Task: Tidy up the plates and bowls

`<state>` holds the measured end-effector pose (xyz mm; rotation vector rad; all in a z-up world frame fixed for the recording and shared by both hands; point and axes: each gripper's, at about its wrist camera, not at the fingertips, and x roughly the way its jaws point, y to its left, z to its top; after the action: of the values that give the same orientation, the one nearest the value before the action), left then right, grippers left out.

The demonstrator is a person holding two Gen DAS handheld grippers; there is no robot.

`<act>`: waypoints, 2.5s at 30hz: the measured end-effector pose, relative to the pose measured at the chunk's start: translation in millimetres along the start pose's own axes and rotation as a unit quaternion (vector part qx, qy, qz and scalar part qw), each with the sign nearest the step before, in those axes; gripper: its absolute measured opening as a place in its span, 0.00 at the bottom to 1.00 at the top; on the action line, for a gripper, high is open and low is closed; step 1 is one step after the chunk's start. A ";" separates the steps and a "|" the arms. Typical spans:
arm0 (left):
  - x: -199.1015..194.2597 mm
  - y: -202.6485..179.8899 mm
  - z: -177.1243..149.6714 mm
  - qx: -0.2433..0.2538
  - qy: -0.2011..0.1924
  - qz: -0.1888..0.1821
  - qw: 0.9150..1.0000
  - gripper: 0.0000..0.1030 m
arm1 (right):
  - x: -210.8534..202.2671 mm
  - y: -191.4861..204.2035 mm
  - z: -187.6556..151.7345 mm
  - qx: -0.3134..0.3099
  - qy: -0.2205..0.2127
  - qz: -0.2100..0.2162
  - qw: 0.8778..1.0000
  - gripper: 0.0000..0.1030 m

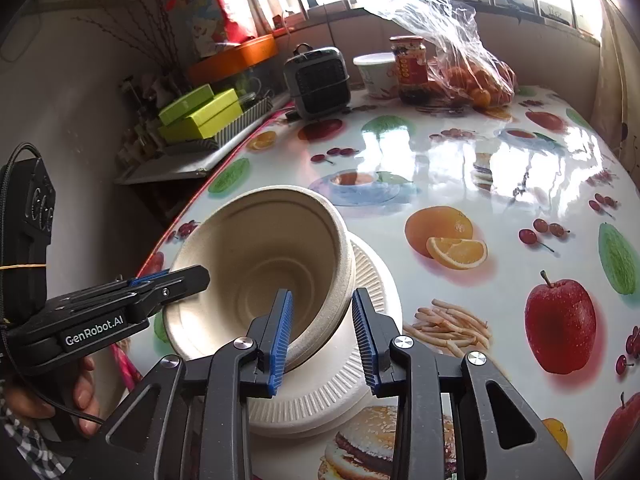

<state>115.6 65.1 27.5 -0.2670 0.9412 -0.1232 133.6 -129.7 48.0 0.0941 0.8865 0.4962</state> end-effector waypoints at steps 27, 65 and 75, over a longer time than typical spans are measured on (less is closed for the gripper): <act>-6.3 -2.6 -3.1 0.005 -0.007 -0.002 1.000 0.37 | -7.5 5.7 -0.5 0.002 -0.010 -0.001 1.000 0.44; -44.7 13.3 -72.3 0.058 -0.077 0.075 0.993 0.51 | -53.7 10.2 -54.7 -0.033 -0.058 -0.051 0.997 0.63; -30.6 22.4 -97.4 0.060 -0.056 0.085 0.993 0.53 | -40.5 3.3 -80.9 -0.042 -0.024 -0.063 0.997 0.66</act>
<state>18.4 76.5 -9.3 -0.0812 0.8384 -0.0080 49.4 -155.1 26.6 -0.0274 0.8186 0.4115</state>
